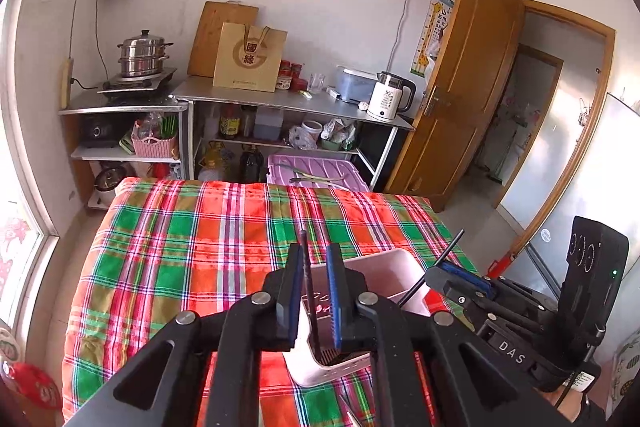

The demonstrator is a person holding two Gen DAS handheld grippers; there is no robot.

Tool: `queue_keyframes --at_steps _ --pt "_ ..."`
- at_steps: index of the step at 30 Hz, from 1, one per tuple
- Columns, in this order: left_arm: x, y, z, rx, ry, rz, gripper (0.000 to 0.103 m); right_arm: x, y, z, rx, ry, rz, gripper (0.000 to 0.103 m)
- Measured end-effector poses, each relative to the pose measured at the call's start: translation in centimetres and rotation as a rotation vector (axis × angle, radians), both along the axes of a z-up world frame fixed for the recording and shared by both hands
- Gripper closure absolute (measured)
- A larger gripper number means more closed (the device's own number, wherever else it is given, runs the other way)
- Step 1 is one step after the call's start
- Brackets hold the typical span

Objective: Organize utensils
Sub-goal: 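Lift the right tool's chopstick into the pink basket and open while the left tool does likewise, then move both tools back to the chopsticks and close the left tool on one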

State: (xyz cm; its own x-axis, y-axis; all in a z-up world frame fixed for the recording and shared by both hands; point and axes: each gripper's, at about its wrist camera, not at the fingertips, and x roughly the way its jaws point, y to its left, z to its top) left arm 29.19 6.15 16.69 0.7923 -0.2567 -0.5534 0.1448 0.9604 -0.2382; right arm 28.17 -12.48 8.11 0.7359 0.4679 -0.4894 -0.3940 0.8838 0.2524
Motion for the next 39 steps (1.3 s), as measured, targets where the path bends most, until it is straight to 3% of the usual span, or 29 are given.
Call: queue_keyframes --at_steps 3,11,16,26,39 --pt "-1.4 0.4 0.6 0.001 -0.034 0.016 0.074 -0.8 -0.8 0.6 0.007 -0.014 -0.016 0.086" --pt "-8.2 0.5 1.0 0.022 -0.108 0.048 0.074 -5.4 -3.6 1.0 0.012 -0.039 -0.041 0.085" --pt "-12.7 -1.0 -0.9 0.007 -0.111 -0.007 0.074 -9.0 -5.2 -0.2 -0.026 -0.042 -0.052 0.085" --pt "-16.5 -5.0 -8.0 -0.035 0.008 -0.119 0.074 -13.7 -7.2 -4.9 -0.057 0.020 -0.034 0.085" --pt "-13.7 -5.3 -14.5 -0.068 0.197 -0.122 0.074 -13.5 -6.1 -10.2 -0.087 0.140 0.030 0.089"
